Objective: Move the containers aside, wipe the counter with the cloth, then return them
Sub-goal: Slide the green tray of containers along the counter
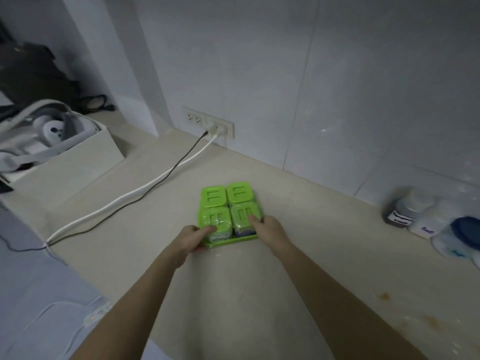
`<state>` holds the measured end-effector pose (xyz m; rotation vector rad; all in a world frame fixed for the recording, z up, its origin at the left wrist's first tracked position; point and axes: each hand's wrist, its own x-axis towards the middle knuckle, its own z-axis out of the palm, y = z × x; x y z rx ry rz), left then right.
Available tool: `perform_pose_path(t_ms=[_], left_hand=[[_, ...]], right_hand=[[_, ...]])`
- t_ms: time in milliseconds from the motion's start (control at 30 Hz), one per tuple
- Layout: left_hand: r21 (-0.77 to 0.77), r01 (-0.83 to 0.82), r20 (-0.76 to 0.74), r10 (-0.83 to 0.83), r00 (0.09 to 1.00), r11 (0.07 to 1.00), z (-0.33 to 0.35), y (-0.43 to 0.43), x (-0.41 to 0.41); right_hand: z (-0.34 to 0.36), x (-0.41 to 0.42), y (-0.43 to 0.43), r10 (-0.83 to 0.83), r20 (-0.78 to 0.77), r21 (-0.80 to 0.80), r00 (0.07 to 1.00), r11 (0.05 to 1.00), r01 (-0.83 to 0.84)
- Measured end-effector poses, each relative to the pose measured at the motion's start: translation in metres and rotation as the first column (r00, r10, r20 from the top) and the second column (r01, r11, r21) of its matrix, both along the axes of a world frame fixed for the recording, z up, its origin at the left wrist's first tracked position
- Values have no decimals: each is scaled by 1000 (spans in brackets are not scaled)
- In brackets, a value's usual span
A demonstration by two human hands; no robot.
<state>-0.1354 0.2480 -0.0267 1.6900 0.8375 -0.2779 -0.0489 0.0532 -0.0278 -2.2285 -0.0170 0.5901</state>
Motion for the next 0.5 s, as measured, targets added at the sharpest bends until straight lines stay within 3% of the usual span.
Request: perform_pose_path(t_ms=[67, 100, 167, 233, 333, 500], left_hand=[[128, 66, -31, -62, 998, 990, -1, 3, -4], [273, 98, -49, -87, 995, 957, 0, 4, -4], [621, 114, -24, -127, 992, 775, 9, 4, -2], [825, 67, 67, -214, 975, 561, 22, -1, 6], [918, 90, 96, -435, 895, 387, 40, -26, 38], [890, 232, 127, -702, 701, 393, 52, -111, 82]], right_hand=[[5, -3, 0, 40, 40, -50, 998, 998, -38], [7, -3, -3, 62, 60, -68, 996, 996, -58], [12, -5, -16, 88, 96, -106, 991, 991, -78], [18, -5, -35, 108, 129, -160, 986, 983, -87], [26, -3, -82, 98, 155, -236, 983, 970, -59], [45, -6, -177, -12, 178, -317, 984, 946, 68]])
